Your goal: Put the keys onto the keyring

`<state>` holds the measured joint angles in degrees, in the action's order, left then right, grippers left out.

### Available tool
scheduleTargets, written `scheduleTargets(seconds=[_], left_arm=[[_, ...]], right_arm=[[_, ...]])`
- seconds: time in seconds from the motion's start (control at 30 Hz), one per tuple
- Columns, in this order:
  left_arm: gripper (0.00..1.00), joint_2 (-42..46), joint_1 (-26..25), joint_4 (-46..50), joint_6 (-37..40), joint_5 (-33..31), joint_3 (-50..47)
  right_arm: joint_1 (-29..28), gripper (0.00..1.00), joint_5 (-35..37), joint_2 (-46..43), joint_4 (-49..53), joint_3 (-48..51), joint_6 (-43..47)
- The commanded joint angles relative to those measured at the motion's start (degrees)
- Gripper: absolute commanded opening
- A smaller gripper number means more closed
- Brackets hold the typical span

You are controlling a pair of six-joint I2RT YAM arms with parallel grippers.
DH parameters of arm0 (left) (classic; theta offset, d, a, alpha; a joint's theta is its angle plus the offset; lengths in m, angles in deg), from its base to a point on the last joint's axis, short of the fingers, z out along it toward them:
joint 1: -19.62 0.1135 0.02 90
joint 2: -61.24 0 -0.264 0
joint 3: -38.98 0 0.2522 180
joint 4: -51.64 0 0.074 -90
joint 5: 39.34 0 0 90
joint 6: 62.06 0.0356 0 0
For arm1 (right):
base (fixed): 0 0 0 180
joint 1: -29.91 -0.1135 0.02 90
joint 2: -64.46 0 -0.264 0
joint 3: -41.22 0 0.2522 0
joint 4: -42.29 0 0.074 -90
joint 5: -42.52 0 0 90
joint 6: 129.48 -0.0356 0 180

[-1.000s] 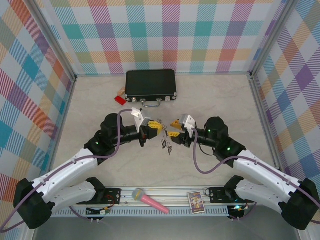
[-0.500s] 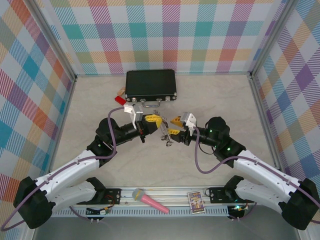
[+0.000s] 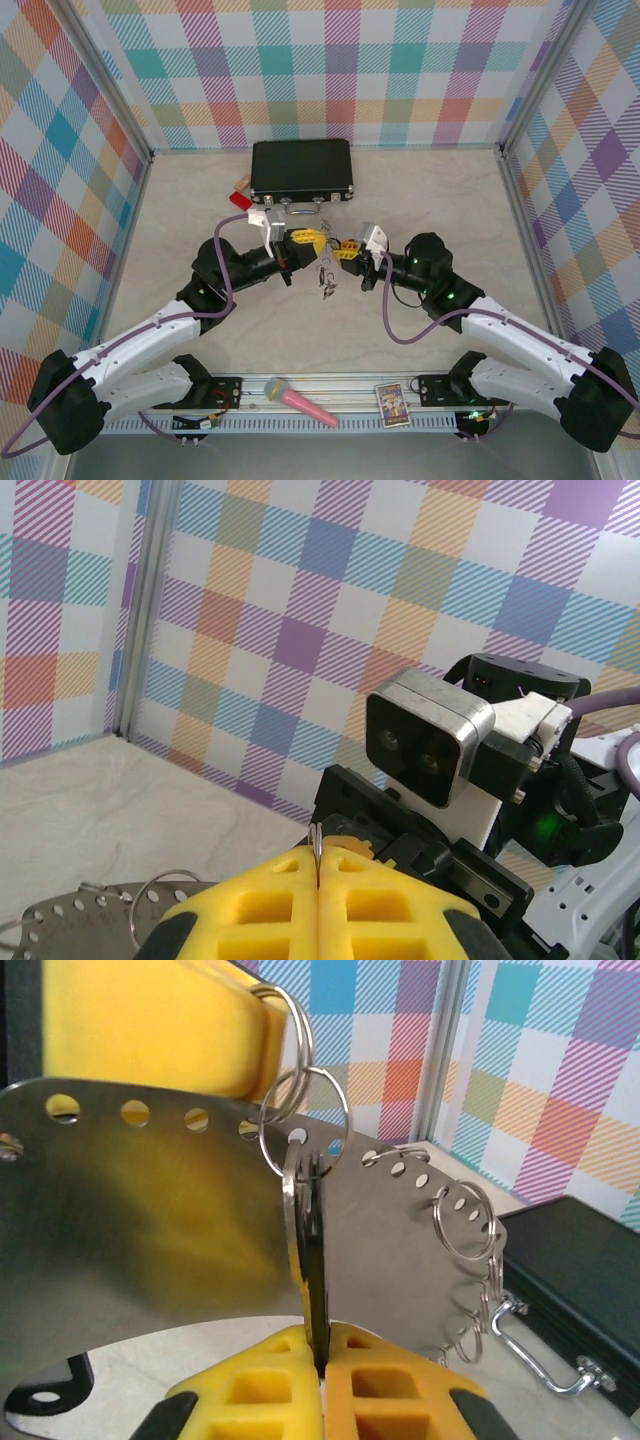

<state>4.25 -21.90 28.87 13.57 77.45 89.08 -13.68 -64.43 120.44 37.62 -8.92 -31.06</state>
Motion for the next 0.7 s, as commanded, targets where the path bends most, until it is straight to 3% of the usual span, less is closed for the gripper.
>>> scheduleTargets(seconds=[0.0,0.3,0.67], left_arm=[[0.0,-0.6,-0.2,-6.0,-1.7,-0.8,-0.7],[0.0,-2.9,-0.3,-11.5,-5.2,0.7,-0.6],[0.0,-2.2,-0.3,-10.6,-4.5,1.2,-0.7]], right_arm=[[-0.5,0.0,-0.5,-1.0,-1.8,-0.7,0.8],[-1.1,0.0,-2.6,1.1,1.7,-1.4,2.4],[-1.1,0.0,-1.6,2.0,3.6,-2.3,2.8]])
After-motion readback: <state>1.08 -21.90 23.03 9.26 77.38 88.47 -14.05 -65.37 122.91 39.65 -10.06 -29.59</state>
